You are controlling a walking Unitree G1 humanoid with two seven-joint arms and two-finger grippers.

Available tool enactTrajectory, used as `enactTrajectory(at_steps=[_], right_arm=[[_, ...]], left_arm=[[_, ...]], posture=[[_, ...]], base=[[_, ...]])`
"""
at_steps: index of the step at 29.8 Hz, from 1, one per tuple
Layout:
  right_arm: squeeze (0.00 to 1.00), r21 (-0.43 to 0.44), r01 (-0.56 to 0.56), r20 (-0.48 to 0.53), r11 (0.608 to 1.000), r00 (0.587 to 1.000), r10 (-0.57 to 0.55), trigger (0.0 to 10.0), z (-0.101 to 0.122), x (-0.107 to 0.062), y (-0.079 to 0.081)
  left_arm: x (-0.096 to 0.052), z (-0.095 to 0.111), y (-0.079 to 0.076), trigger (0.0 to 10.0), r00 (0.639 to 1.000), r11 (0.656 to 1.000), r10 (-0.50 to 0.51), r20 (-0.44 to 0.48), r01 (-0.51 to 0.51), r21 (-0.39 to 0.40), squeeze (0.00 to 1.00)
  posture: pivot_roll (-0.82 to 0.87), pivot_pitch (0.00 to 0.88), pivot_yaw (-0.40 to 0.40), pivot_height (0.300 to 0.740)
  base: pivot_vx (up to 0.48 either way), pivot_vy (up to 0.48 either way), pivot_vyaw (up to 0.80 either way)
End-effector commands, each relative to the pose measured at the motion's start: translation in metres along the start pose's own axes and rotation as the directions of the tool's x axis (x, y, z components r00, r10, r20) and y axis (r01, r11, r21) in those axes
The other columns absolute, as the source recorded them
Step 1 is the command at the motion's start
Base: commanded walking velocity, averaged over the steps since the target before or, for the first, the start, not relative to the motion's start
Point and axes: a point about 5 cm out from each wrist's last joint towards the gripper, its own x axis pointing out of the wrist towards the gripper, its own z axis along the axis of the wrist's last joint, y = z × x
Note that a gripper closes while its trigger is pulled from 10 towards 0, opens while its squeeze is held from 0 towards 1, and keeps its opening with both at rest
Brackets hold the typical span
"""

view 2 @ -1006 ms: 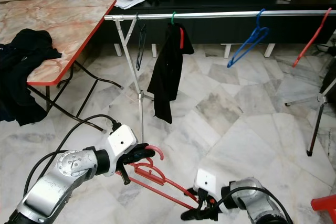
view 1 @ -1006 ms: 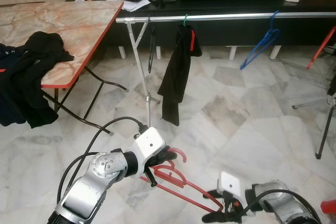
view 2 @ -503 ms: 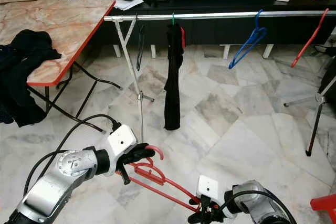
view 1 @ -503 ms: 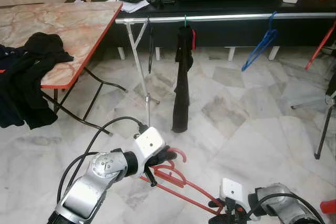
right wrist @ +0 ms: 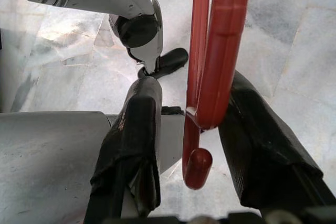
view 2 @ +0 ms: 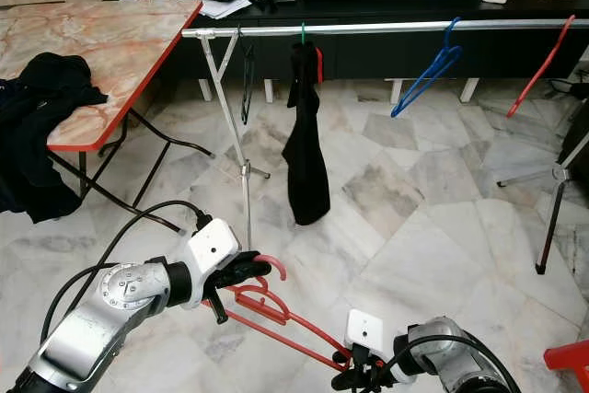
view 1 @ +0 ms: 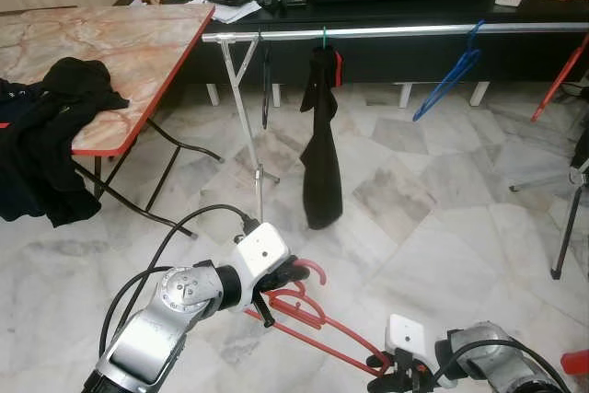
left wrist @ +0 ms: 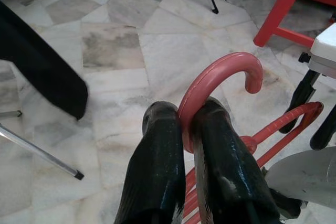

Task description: Hang hanger

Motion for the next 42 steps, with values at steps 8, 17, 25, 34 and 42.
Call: enactTrajectory(at_steps=[8,17,25,34,42], right_arm=[[0.0,-0.013,0.0,-0.023,1.0,1.0,0.0,0.0,-0.002,0.006,0.002],[0.0,-0.018,0.021,-0.038,1.0,0.999,-0.021,0.0,-0.004,0.008,0.002],[0.0,-0.018,0.02,-0.036,1.0,0.999,-0.021,0.0,-0.005,0.008,0.002],[0.0,-0.033,0.131,0.004,0.991,0.991,-0.131,0.0,0.005,0.004,-0.011],[0.0,-0.025,0.113,0.018,0.993,0.993,-0.113,0.0,0.007,0.006,-0.009]], left_arm=[[-0.003,0.001,0.005,10.0,1.0,1.0,0.022,-0.01,-0.022,0.013,0.0],[-0.003,0.002,0.006,10.0,1.0,1.0,0.024,-0.007,-0.024,0.013,0.0],[-0.003,0.002,0.006,10.0,1.0,1.0,0.024,-0.007,-0.024,0.013,0.0],[-0.002,0.002,0.006,10.0,1.0,1.0,0.02,-0.006,-0.02,0.013,0.0],[-0.002,0.002,0.006,10.0,1.0,1.0,0.02,-0.005,-0.02,0.014,0.0]], posture=[[-0.08,0.057,0.036,0.74],[-0.08,0.057,0.037,0.74],[-0.08,0.058,0.038,0.74],[-0.08,0.056,0.041,0.74],[-0.08,0.052,0.04,0.74]], base=[[0.0,0.0,0.0],[0.0,0.0,0.0],[0.0,0.0,0.0],[0.0,0.0,0.0],[0.0,0.0,0.0]])
